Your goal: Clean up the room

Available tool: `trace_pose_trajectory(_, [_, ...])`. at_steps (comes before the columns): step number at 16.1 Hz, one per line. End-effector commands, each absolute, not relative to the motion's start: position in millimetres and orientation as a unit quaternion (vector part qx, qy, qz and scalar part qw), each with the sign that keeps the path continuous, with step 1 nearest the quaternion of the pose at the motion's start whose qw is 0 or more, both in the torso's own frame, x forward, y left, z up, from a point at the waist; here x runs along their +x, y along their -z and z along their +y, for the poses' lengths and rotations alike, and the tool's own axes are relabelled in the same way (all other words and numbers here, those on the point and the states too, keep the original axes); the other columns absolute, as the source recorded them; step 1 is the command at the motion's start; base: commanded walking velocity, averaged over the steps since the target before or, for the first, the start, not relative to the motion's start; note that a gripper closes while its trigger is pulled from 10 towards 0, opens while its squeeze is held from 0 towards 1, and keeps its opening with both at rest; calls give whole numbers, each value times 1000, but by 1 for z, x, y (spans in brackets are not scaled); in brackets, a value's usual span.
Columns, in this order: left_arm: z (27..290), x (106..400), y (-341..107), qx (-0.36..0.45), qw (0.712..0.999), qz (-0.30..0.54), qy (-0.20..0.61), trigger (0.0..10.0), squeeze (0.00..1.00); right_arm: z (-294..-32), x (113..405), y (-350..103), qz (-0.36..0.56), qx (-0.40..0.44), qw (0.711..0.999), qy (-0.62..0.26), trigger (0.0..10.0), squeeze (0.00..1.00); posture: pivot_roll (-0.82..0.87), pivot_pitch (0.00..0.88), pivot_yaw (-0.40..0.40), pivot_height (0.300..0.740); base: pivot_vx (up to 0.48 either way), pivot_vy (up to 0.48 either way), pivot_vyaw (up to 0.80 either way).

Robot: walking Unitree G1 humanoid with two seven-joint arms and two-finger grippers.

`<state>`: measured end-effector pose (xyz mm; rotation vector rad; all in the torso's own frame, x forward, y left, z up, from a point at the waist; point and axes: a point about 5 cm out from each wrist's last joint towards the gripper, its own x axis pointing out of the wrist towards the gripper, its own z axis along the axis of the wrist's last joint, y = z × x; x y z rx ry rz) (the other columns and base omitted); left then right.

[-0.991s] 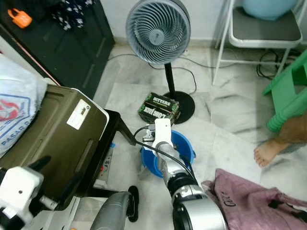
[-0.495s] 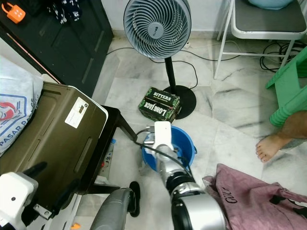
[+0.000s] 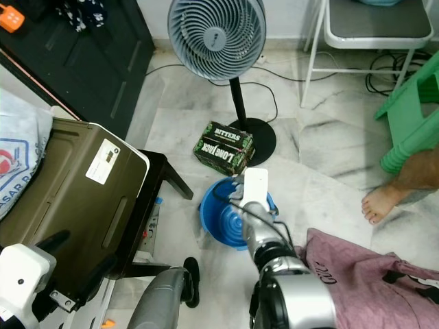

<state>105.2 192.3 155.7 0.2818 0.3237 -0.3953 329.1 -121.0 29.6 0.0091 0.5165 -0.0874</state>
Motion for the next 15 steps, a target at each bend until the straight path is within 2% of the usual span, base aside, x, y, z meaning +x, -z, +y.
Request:
trace_pose_trajectory(1, [196, 102, -155, 145, 955, 174, 193, 10000, 0, -113, 327, -27, 261, 17, 964, 35, 10000, 0, 344, 324, 156, 740, 0, 0, 0])
trace_pose_trajectory(8, [196, 104, -155, 146, 954, 175, 194, 10000, 0, -113, 338, -41, 231, 36, 972, 36, 10000, 0, 346, 321, 158, 740, 0, 0, 0])
trace_pose_trajectory(9, [197, 104, -155, 146, 954, 175, 194, 10000, 0, -112, 338, -42, 230, 38, 972, 34, 10000, 51, 345, 320, 159, 740, 0, 0, 0])
trace_pose_trajectory(10, [197, 105, -155, 146, 954, 173, 194, 10000, 0, -109, 339, -43, 226, 43, 973, 29, 10000, 173, 346, 318, 158, 740, 0, 0, 0])
trace_pose_trajectory(12, [196, 106, -155, 146, 955, 173, 194, 10000, 0, -108, 340, -44, 224, 47, 973, 27, 10000, 282, 347, 317, 159, 740, 0, 0, 0])
trace_pose_trajectory(13, [196, 105, -155, 148, 954, 173, 193, 10000, 0, -108, 340, -45, 221, 49, 974, 27, 10000, 784, 347, 317, 159, 740, 0, 0, 0])
trace_pose_trajectory(14, [196, 106, -155, 148, 955, 172, 192, 10000, 0, -108, 341, -45, 219, 50, 974, 28, 10000, 1000, 346, 316, 159, 740, 0, 0, 0])
trace_pose_trajectory(15, [197, 106, -155, 150, 955, 172, 191, 10000, 0, -108, 341, -46, 216, 52, 975, 28, 10000, 1000, 345, 314, 159, 740, 0, 0, 0])
